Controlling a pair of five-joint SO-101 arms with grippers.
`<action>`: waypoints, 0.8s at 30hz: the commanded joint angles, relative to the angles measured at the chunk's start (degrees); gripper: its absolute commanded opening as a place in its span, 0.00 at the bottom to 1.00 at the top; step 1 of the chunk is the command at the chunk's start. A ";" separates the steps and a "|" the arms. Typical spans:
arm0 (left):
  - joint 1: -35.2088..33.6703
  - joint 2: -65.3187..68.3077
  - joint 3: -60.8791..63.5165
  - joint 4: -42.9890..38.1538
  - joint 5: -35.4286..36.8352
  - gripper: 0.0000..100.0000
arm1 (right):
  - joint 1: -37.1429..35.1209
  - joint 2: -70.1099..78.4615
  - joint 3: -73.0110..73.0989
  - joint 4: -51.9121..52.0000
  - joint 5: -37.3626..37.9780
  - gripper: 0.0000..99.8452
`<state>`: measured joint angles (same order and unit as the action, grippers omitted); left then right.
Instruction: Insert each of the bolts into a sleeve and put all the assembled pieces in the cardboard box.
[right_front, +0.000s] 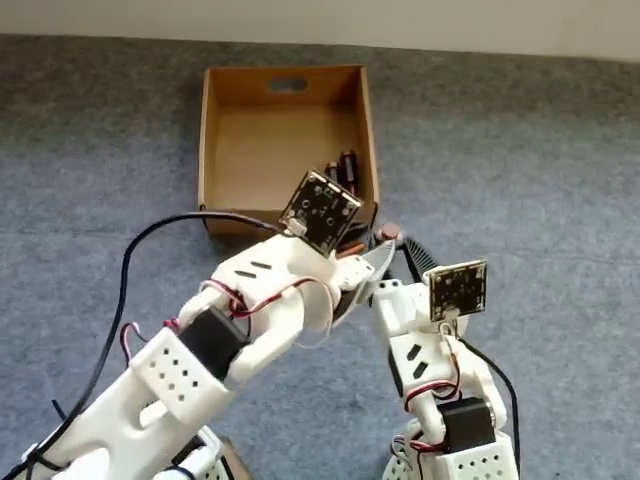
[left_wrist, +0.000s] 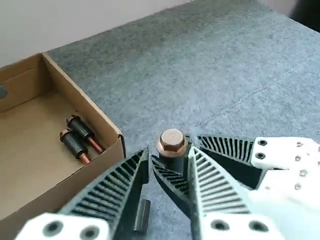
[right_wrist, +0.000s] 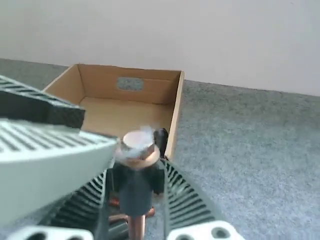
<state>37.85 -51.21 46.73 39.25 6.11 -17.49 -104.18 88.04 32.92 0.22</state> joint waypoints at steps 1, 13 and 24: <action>0.13 -3.21 -1.01 4.22 0.00 0.13 | 0.75 -1.01 -1.10 -0.22 -0.62 0.01; -9.54 -3.65 -1.27 14.86 0.00 0.02 | 0.75 -1.01 -1.01 -0.04 -0.62 0.01; -37.49 -3.56 9.01 22.59 -0.44 0.01 | 0.66 -1.01 -1.27 -0.04 -0.62 0.01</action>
<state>6.02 -53.93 51.12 63.25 6.20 -17.41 -104.26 87.96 33.01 0.13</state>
